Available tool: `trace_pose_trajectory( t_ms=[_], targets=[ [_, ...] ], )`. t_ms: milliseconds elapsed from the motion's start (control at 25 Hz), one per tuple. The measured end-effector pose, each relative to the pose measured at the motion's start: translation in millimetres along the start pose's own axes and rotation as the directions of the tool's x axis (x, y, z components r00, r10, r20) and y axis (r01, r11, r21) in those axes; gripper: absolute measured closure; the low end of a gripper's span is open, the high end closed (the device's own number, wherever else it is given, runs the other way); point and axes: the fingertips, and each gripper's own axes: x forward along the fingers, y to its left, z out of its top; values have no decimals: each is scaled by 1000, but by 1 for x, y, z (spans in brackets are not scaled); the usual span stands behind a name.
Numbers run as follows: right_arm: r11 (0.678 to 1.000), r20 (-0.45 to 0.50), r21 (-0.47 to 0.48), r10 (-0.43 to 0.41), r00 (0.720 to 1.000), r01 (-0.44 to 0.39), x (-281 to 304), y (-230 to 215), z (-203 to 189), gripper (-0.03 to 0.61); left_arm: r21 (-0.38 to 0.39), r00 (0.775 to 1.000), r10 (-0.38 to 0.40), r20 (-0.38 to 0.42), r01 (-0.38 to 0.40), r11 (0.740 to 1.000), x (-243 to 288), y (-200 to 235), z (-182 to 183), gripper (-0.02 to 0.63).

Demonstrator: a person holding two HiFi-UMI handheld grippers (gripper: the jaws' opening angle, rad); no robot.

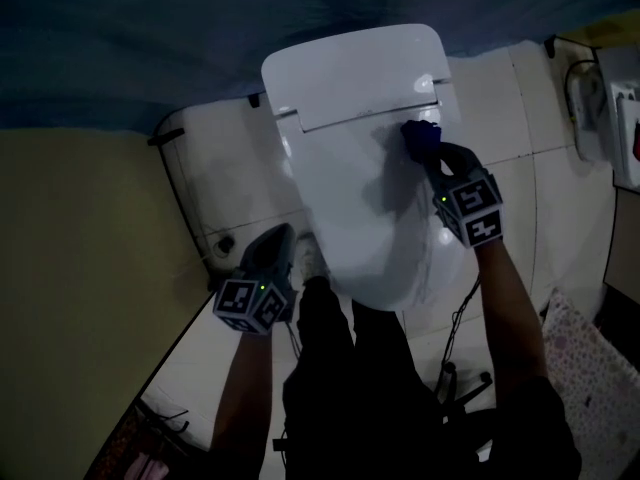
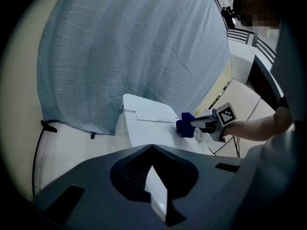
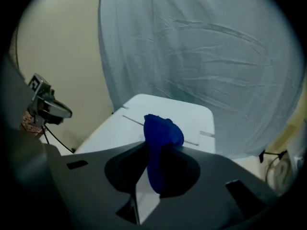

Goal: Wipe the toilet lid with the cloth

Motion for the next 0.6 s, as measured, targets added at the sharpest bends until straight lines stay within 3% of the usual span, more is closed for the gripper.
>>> trace_pose_trajectory(
  t_ms=[160, 360, 480, 600],
  targets=[
    [977, 51, -29, 213, 976, -212, 2, 117, 26, 517, 0, 1000, 11, -3, -11, 1000, -16, 2, -6, 623],
    [899, 13, -32, 437, 899, -437, 27, 236, 33, 517, 3, 998, 58, -1, -58, 998, -35, 21, -16, 623],
    [876, -56, 34, 483, 874, -482, 52, 266, 12, 517, -13, 997, 83, 6, -82, 997, -43, 29, -23, 623],
    [883, -132, 103, 469, 873, -458, 75, 267, -17, 517, -26, 996, 85, 2, -85, 996, -48, 31, -30, 623]
  ],
)
